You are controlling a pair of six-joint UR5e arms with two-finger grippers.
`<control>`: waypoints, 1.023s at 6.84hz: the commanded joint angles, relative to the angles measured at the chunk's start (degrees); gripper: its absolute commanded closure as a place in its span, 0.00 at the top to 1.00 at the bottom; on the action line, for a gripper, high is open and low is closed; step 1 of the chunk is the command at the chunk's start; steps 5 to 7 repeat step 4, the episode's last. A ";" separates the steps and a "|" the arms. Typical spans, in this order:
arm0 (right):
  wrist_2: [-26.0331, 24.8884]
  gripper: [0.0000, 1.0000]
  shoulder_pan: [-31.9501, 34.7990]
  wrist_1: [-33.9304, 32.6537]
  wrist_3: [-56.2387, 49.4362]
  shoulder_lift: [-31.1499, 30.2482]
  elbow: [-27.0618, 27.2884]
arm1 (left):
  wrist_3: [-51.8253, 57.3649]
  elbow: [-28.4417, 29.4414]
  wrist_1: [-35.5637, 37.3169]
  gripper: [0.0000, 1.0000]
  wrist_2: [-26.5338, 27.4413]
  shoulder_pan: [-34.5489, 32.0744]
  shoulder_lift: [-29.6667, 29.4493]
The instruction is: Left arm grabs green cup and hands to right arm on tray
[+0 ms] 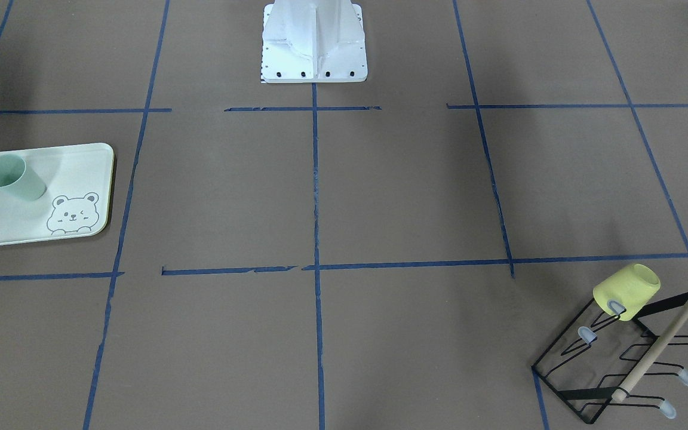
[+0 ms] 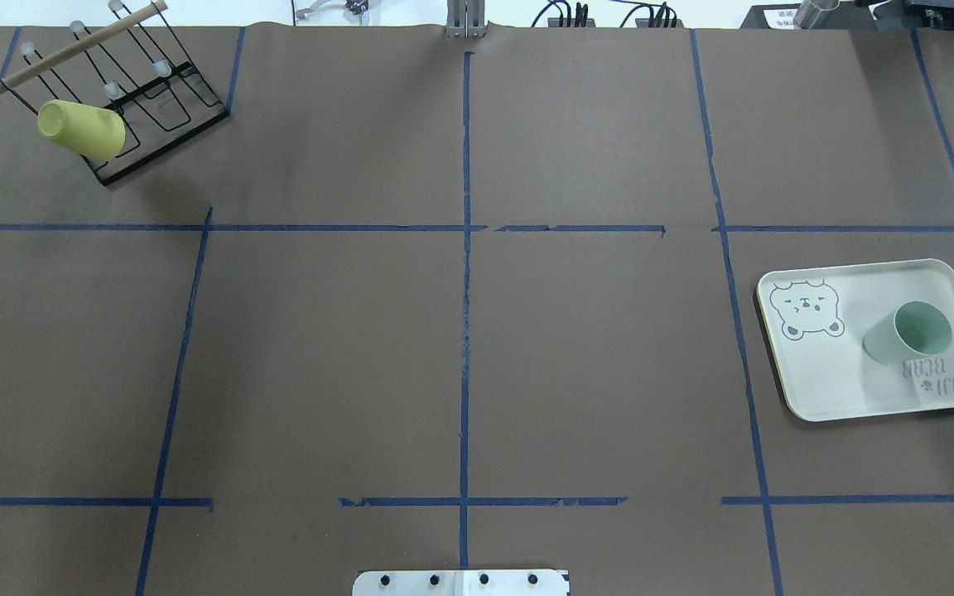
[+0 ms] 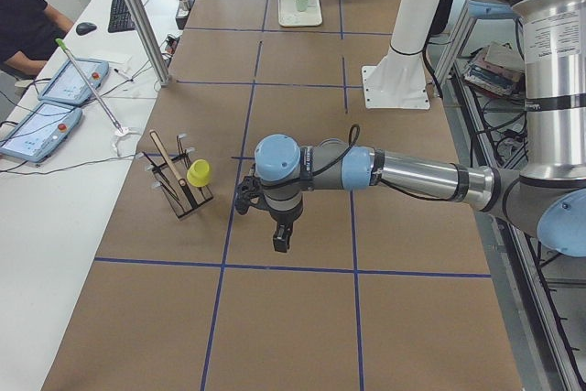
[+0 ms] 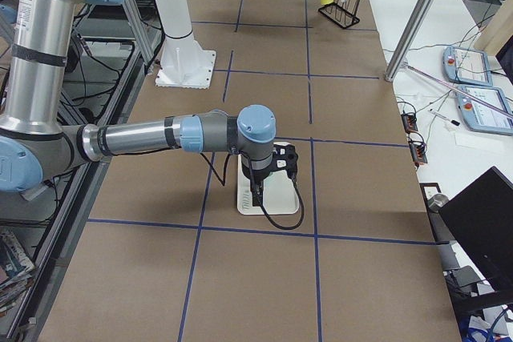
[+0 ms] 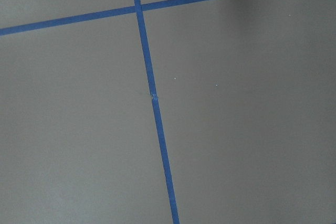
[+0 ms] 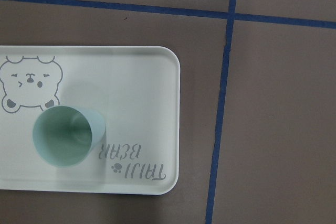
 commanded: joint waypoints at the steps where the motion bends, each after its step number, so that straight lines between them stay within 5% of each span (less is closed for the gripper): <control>1: -0.05 1.00 -0.01 -0.15 -0.04 0.17 0.14 | 0.19 -0.28 -0.41 1.00 1.28 0.02 -0.55; 7: -0.05 1.00 -0.01 -0.15 -0.31 0.08 0.23 | -0.07 0.41 -0.50 1.00 2.78 0.37 -2.13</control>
